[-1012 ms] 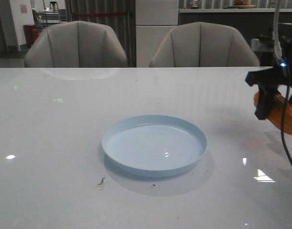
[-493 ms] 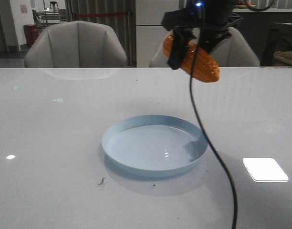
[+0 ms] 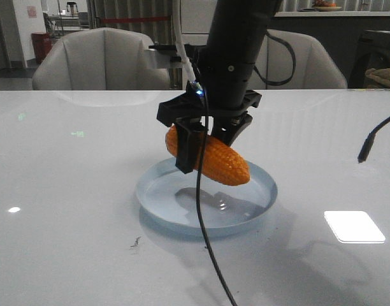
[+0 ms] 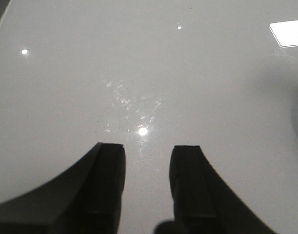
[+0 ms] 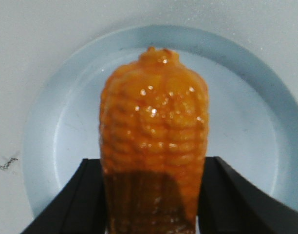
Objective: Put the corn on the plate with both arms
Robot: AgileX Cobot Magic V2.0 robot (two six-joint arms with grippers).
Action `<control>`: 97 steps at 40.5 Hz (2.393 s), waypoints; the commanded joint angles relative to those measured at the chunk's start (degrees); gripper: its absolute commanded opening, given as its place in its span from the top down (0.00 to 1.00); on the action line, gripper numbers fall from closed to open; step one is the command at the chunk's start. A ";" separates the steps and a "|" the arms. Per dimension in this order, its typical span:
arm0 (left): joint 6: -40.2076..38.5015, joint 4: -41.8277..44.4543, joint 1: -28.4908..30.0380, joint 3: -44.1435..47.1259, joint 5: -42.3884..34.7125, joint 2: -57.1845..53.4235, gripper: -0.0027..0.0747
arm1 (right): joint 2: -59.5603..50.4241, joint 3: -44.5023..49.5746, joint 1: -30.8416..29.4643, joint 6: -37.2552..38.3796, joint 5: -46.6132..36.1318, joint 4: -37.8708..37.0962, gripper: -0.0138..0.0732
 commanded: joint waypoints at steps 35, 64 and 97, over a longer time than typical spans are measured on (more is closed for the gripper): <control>-0.47 0.02 0.04 -1.63 -3.74 -0.36 0.56 | -9.03 -22.18 -1.00 -0.52 11.33 -4.78 0.23; -0.47 0.02 0.04 -1.63 -3.74 -0.36 0.56 | -40.57 -0.92 -26.13 2.65 2.71 1.68 0.23; -0.47 -0.30 0.04 -1.63 -6.55 -0.36 0.56 | -86.85 55.79 -33.09 2.47 -18.46 0.44 0.23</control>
